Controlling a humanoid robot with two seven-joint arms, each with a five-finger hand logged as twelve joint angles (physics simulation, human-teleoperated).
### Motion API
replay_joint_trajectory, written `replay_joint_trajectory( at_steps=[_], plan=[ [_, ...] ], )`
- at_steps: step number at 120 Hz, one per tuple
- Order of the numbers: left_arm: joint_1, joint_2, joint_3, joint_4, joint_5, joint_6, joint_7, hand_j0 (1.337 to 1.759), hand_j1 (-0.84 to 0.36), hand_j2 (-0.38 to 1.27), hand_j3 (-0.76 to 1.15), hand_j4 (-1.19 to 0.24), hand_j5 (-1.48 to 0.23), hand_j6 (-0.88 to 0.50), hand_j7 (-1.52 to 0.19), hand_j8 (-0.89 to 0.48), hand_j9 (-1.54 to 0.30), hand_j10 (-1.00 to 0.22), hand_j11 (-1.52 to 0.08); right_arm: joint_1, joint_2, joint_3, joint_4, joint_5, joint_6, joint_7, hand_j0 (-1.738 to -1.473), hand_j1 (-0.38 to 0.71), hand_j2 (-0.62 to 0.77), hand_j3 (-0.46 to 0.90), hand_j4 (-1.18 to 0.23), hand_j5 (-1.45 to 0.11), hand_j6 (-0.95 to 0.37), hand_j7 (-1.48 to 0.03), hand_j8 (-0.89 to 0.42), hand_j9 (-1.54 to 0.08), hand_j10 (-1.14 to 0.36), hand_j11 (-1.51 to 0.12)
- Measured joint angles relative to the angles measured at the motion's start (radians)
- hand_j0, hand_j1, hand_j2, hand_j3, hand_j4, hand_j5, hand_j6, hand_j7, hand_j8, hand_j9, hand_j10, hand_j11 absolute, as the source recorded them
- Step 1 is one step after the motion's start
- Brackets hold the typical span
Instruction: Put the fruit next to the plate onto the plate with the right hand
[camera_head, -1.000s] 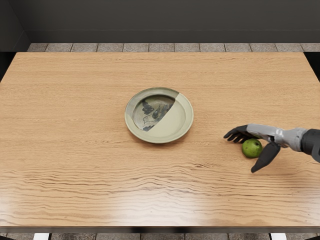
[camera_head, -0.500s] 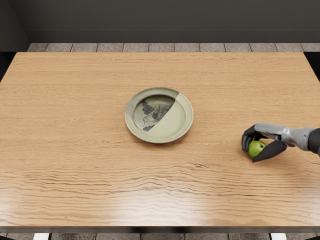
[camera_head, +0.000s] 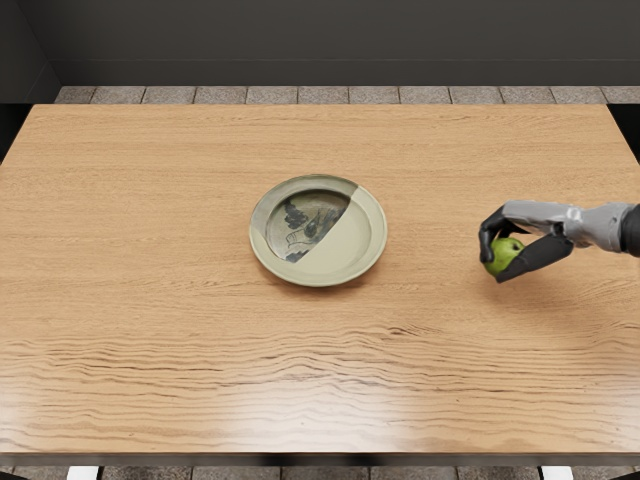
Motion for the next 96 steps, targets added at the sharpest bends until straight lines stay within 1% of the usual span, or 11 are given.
replay_joint_trajectory(
  at_steps=[10,14,23,56,68,80,96],
  plan=[
    [0.0,0.0,0.0,0.0,0.0,0.0,0.0,1.658,0.33,0.0,0.0,-0.02,-0.02,-0.02,-0.02,-0.02,-0.02,-0.02,-0.02,0.037,0.02,0.004,-0.008,0.01,0.017,-0.005,-1.638,0.43,0.23,0.0,-0.82,-1.22,-0.48,-1.13,-0.14,-1.18,-0.18,-1.21],
    [0.0,0.0,0.0,0.0,0.0,0.0,0.0,1.658,0.33,0.0,0.0,-0.02,-0.02,-0.02,-0.02,-0.02,-0.02,-0.02,-0.02,0.053,0.034,0.006,-0.016,0.012,0.021,-0.012,-1.638,0.44,0.25,0.0,-0.82,-1.22,-0.47,-1.13,-0.16,-1.19,-0.18,-1.22],
    [0.0,0.0,0.0,0.0,0.0,0.0,0.0,1.658,0.33,0.0,0.0,-0.02,-0.02,-0.02,-0.02,-0.02,-0.02,-0.02,-0.02,0.085,0.076,0.007,-0.043,0.017,0.03,-0.033,-1.638,0.43,0.25,0.0,-0.82,-1.23,-0.48,-1.13,-0.14,-1.2,-0.18,-1.24],
    [0.0,0.0,0.0,0.0,0.0,0.0,0.0,1.658,0.33,0.0,0.0,-0.02,-0.02,-0.02,-0.02,-0.02,-0.02,-0.02,-0.02,0.182,0.294,0.006,-0.192,0.019,0.044,-0.112,-1.637,0.42,0.24,0.0,-0.81,-1.25,-0.48,-1.13,-0.14,-1.19,-0.2,-1.24],
    [0.0,0.0,0.0,0.0,0.0,0.0,0.0,1.658,0.33,0.0,0.0,-0.02,-0.02,-0.02,-0.02,-0.02,-0.02,-0.02,-0.02,0.219,0.352,0.006,-0.217,0.022,0.047,-0.137,-1.637,0.41,0.23,0.0,-0.81,-1.26,-0.51,-1.13,-0.15,-1.19,-0.21,-1.23],
    [0.0,0.0,0.0,0.0,0.0,0.0,0.0,1.658,0.33,0.0,0.0,-0.02,-0.02,-0.02,-0.02,-0.02,-0.02,-0.02,-0.02,0.251,0.423,0.007,-0.24,0.023,0.048,-0.176,-1.636,0.42,0.24,0.0,-0.81,-1.26,-0.51,-1.13,-0.15,-1.19,-0.2,-1.21],
    [0.0,0.0,0.0,0.0,0.0,0.0,0.0,1.658,0.33,0.0,0.0,-0.02,-0.02,-0.02,-0.02,-0.02,-0.02,-0.02,-0.02,0.283,0.526,0.004,-0.32,0.024,0.05,-0.199,-1.636,0.43,0.25,0.0,-0.81,-1.27,-0.5,-1.13,-0.15,-1.18,-0.22,-1.2]
  ],
)
